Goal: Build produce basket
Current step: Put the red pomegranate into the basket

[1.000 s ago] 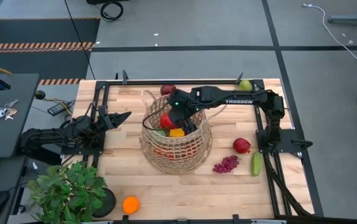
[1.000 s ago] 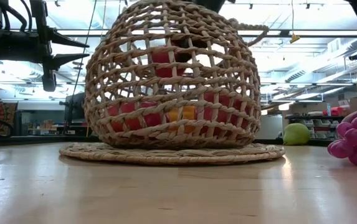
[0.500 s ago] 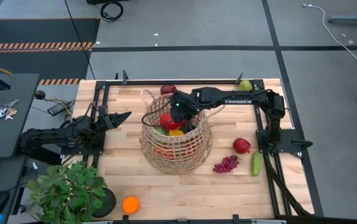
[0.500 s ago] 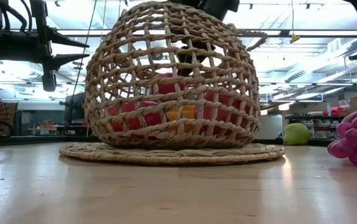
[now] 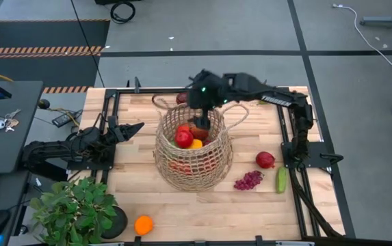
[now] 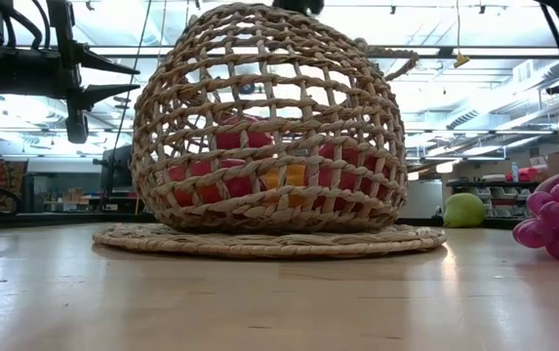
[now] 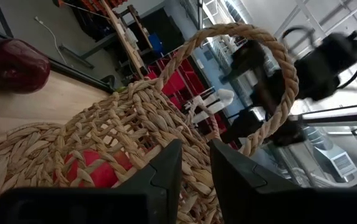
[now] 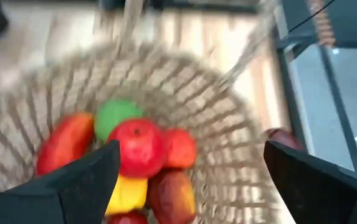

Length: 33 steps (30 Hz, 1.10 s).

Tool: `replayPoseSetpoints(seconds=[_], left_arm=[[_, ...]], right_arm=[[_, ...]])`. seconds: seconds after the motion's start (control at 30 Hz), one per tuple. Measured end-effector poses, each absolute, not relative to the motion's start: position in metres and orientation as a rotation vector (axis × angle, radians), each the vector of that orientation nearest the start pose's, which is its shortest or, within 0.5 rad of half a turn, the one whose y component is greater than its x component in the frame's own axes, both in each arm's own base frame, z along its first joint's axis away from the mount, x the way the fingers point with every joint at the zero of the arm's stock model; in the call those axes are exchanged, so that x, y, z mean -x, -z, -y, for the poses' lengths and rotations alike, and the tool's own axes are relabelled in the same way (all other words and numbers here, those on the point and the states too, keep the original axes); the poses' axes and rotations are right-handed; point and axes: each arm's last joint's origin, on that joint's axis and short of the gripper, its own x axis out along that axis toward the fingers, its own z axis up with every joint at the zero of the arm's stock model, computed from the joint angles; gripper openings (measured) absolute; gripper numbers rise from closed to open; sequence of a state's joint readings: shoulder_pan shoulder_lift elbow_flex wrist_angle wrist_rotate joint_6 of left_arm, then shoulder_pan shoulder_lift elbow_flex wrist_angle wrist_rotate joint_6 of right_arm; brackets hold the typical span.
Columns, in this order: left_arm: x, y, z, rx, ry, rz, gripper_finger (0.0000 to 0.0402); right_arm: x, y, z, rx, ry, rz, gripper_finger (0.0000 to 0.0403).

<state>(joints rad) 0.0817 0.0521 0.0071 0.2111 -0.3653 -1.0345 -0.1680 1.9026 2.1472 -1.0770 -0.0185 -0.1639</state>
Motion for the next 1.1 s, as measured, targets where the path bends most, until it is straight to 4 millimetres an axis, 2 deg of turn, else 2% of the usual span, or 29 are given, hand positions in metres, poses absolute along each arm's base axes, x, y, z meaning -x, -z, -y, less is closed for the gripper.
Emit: replayPoseSetpoints(seconds=[0.17,0.3,0.43,0.57,0.73,0.9,1.1], left_arm=[[-0.096,-0.182,-0.018,1.038,-0.320,0.382,0.0085],[-0.096,-0.182,-0.018,1.038,-0.320,0.382,0.0088],[-0.096,-0.182,-0.018,1.038,-0.319,0.383,0.0091],[-0.096,-0.182,-0.018,1.038,-0.320,0.382,0.0089],[-0.096,-0.182,-0.018,1.038,-0.320,0.382,0.0087],[-0.096,-0.182,-0.018,1.053,-0.315,0.390,0.0091],[-0.096,-0.183,-0.018,1.366,-0.254,0.454,0.0090]], right_arm=[[-0.366,-0.444,0.060,0.021,0.087,-0.751,0.0398],[-0.341,-0.477,0.041,-0.055,0.029,-0.647,0.0398],[-0.318,-0.492,0.020,-0.113,-0.012,-0.625,0.0398],[-0.299,-0.496,-0.003,-0.177,-0.039,-0.664,0.0398],[-0.274,-0.489,-0.039,-0.208,0.007,-0.787,0.0398],[-0.246,-0.487,-0.074,-0.216,0.060,-0.774,0.0391],[-0.221,-0.464,-0.095,-0.299,0.143,-0.831,0.0378]])
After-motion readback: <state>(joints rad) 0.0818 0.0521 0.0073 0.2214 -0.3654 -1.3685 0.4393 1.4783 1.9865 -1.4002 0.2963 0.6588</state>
